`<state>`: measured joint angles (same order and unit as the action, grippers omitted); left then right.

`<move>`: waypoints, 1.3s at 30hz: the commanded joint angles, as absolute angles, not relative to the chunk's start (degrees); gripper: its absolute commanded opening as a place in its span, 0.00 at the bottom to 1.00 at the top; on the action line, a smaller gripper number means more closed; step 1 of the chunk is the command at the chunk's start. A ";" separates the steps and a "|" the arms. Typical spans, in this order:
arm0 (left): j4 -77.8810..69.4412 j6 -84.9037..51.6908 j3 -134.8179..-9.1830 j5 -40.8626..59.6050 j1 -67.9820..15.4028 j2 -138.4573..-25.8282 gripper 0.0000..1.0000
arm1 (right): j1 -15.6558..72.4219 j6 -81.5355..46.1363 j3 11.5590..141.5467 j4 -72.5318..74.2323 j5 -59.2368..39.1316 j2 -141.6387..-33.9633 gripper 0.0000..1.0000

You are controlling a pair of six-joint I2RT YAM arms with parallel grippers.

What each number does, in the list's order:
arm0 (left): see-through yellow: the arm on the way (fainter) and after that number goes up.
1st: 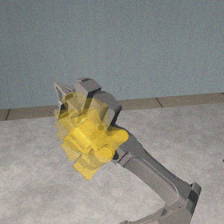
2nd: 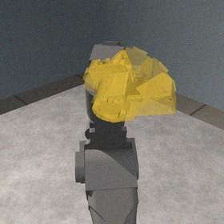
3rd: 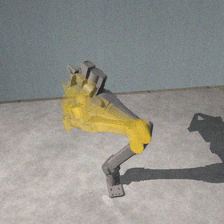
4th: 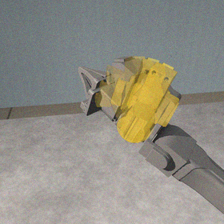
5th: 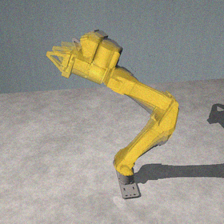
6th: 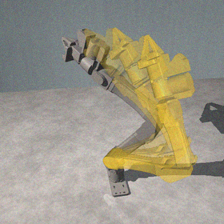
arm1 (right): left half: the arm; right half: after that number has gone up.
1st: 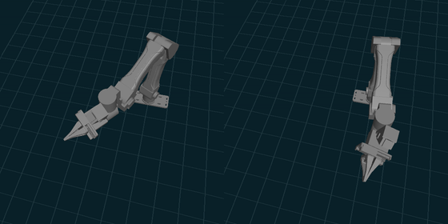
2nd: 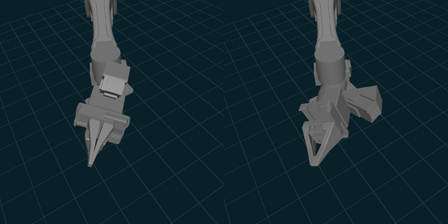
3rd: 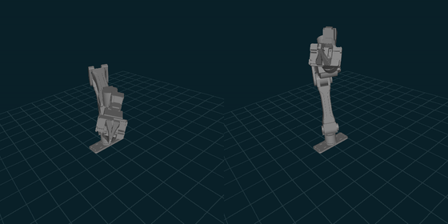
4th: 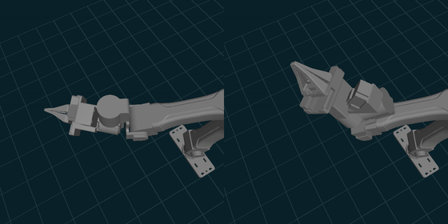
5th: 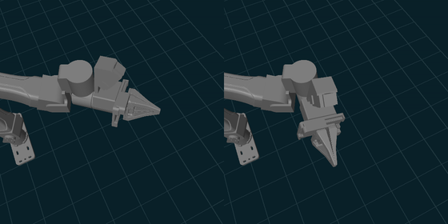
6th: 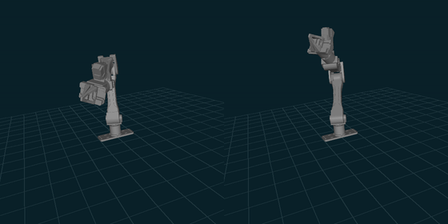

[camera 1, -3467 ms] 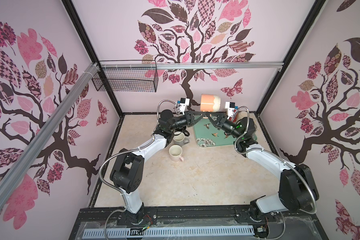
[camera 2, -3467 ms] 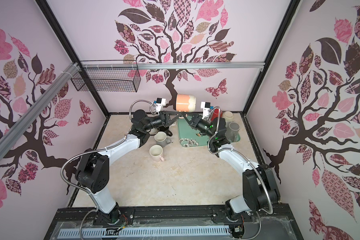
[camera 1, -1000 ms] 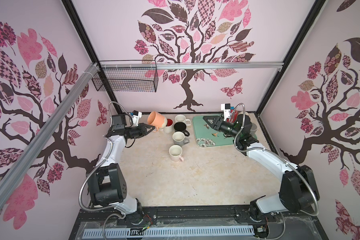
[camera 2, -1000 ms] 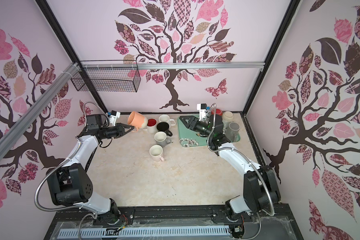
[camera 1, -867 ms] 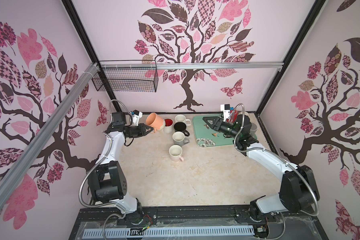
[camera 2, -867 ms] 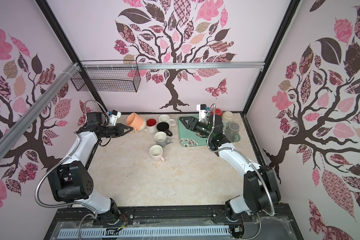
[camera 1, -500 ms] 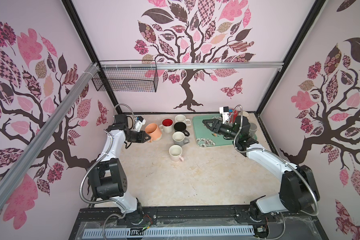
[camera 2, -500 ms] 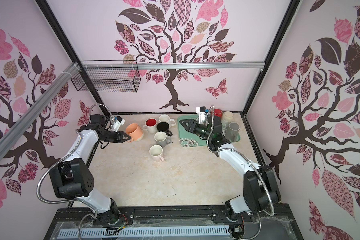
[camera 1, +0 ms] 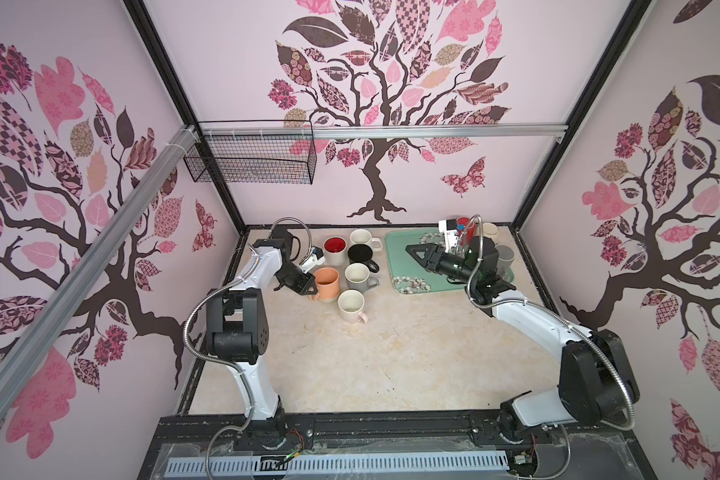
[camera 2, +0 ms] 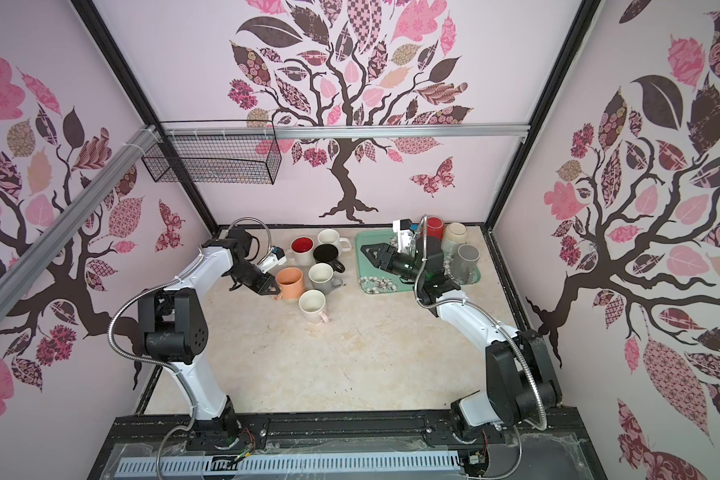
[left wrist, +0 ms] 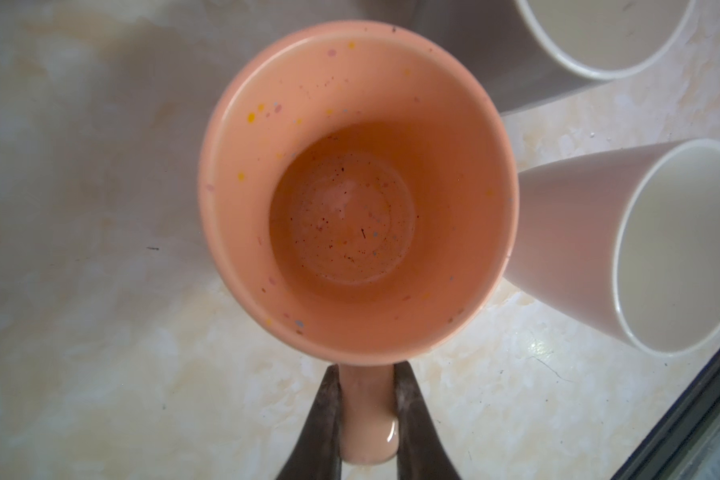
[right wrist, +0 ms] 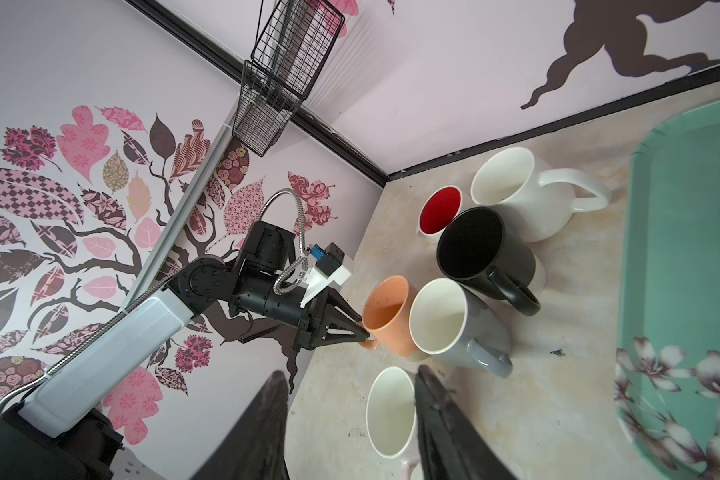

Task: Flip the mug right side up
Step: 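Turn the peach mug upright and lower it beside the black mug, left gripper, then release the peach mug with left gripper while right gripper reaches the grey mug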

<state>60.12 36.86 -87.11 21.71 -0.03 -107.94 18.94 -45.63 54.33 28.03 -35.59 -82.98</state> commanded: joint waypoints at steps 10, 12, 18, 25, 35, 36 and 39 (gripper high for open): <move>52.37 49.89 -92.69 14.66 -1.03 -110.37 0.00 | 18.63 -44.31 56.50 28.90 -34.72 -82.75 0.51; 52.70 53.47 -93.55 14.14 -1.55 -111.16 0.00 | 18.63 -43.80 56.69 28.26 -34.15 -82.88 0.51; 52.52 59.81 -94.91 14.50 -2.01 -113.61 0.00 | 16.05 -38.62 61.01 21.26 -31.71 -83.94 0.53; 53.18 63.28 -98.75 15.55 -2.01 -118.40 0.00 | 11.82 -25.93 69.84 6.08 -19.92 -86.43 0.55; 47.34 66.35 -99.93 13.36 -2.19 -119.43 0.00 | 6.12 -14.03 78.58 -7.50 -5.56 -93.34 0.60; 46.41 66.56 -99.98 12.68 -2.33 -119.50 0.00 | 5.43 -14.03 79.80 -8.82 -5.41 -94.65 0.60; 45.61 67.24 -100.96 12.78 -2.52 -120.22 0.00 | 3.66 -14.16 82.34 -11.59 -5.01 -97.89 0.61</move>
<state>50.89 64.93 -98.06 14.39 -2.13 -118.28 5.08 -16.64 79.13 -5.93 -7.94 -95.33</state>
